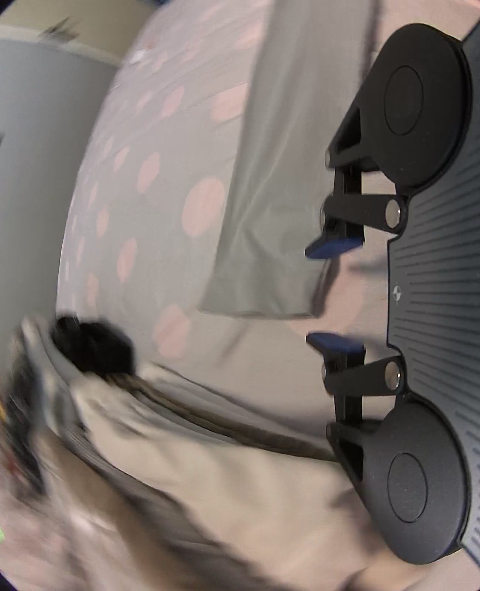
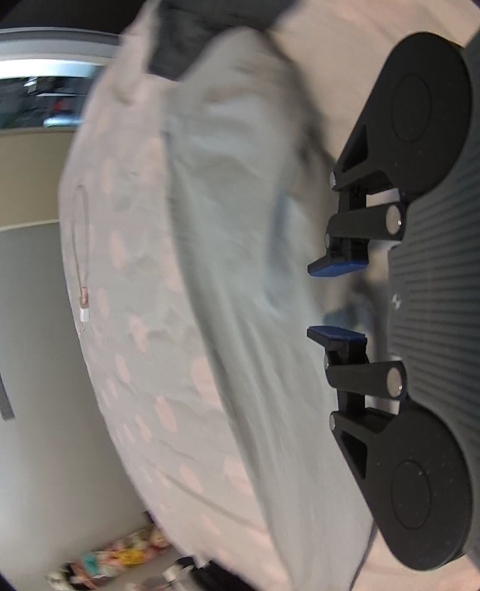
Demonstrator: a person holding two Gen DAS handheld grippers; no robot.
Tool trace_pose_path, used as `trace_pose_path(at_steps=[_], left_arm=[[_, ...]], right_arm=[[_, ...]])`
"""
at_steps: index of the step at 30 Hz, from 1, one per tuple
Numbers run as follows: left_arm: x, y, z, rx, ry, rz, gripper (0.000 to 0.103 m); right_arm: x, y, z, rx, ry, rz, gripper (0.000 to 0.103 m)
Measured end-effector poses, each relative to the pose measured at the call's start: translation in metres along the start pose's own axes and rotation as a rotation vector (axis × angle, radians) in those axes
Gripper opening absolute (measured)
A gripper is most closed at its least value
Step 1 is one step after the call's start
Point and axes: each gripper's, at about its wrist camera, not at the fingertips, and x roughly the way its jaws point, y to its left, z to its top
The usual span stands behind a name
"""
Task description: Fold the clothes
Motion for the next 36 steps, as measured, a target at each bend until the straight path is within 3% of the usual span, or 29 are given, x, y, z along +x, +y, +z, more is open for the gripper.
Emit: trace_pose_path(at_steps=[3,7,8,9,11,13,15,20,22,24,27,30,36], left_arm=[[0.016,0.018,-0.004,-0.176,0.031,-0.066,0.054],[0.030,0.025,-0.006,-0.269,0.003,-0.082,0.054],[0.032,0.025,-0.005,-0.281,-0.011,-0.090,0.051],[0.033,0.025,-0.005,-0.286,-0.024,-0.088,0.035],[0.034,0.022,-0.003,-0.276,-0.052,-0.054,0.021],[0.026,0.016,0.001,-0.230,-0.103,-0.022,0.013],[0.019,0.009,0.005,-0.169,-0.134,0.008,0.011],[0.031,-0.002,0.008,-0.070,-0.055,0.089,0.012],[0.034,-0.007,0.005,-0.036,-0.051,0.113,0.015],[0.030,-0.012,0.000,-0.013,-0.064,0.144,0.027],[0.018,-0.021,-0.012,0.041,-0.079,0.178,0.030],[0.003,-0.032,-0.026,0.107,-0.095,0.205,0.031],[-0.021,-0.057,-0.063,0.229,-0.122,0.175,0.034]], right_arm=[[-0.007,0.009,-0.017,0.040,-0.030,0.035,0.036],[-0.012,0.021,-0.024,-0.016,-0.084,0.038,0.035],[-0.013,0.024,-0.024,-0.034,-0.096,0.032,0.035],[-0.013,0.024,-0.025,-0.039,-0.102,0.027,0.035],[-0.012,0.021,-0.027,-0.024,-0.105,0.020,0.035],[-0.011,0.016,-0.028,-0.004,-0.105,-0.006,0.035],[-0.014,0.010,-0.030,0.010,-0.118,-0.038,0.035],[-0.019,0.000,-0.027,0.052,-0.092,-0.140,0.035],[-0.024,-0.002,-0.030,0.055,-0.078,-0.184,0.035],[-0.028,-0.003,-0.033,0.056,-0.056,-0.220,0.035],[-0.024,-0.007,-0.040,0.065,-0.004,-0.235,0.035],[-0.021,-0.002,-0.041,0.038,-0.001,-0.188,0.035],[-0.005,0.025,-0.044,-0.099,-0.008,-0.158,0.034]])
